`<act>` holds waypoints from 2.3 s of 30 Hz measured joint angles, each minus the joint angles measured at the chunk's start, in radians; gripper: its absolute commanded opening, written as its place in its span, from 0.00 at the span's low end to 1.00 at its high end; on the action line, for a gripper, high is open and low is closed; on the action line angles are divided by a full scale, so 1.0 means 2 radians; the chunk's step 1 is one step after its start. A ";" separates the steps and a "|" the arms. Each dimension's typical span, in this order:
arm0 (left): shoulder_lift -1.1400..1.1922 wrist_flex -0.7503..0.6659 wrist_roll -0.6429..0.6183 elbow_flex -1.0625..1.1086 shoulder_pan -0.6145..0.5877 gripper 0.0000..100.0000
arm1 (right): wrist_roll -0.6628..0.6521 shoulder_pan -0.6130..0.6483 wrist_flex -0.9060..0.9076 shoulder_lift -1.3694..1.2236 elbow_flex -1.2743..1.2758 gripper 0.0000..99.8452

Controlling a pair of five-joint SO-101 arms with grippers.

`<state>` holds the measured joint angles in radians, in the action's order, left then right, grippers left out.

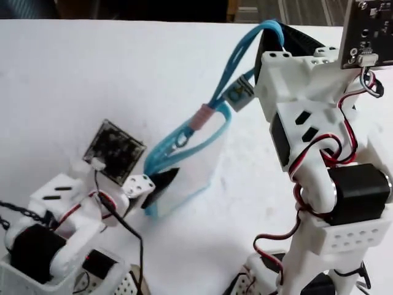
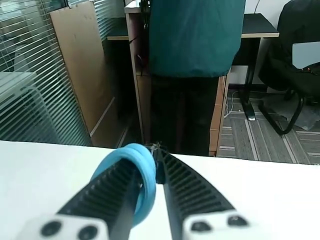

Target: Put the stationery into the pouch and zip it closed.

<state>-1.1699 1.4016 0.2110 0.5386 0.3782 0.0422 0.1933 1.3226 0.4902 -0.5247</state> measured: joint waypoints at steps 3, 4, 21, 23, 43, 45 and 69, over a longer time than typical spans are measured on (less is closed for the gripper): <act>-0.005 0.000 0.000 0.003 0.025 0.02 | 0.000 0.000 0.000 0.000 0.000 0.02; -0.005 0.000 -0.001 0.005 0.035 0.03 | 0.000 0.000 0.000 0.000 0.000 0.02; 0.001 0.120 0.000 -0.113 0.048 0.02 | -0.001 -0.054 -0.192 -0.014 0.139 0.02; 0.002 0.143 0.000 -0.137 0.048 0.02 | -0.002 -0.070 -0.268 -0.035 0.188 0.02; 0.005 0.183 -0.023 -0.212 0.048 0.02 | -0.002 -0.176 -0.420 -0.298 0.127 0.02; 0.005 0.183 -0.023 -0.212 0.048 0.02 | -0.007 -0.176 -0.389 -0.294 0.124 0.02; 0.154 -0.031 0.031 -0.186 -0.161 0.02 | -0.188 0.073 0.010 -0.046 0.122 0.48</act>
<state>-0.8615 1.3387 0.2739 0.1672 0.0560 -0.3337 0.3391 1.3426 0.3982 -0.2808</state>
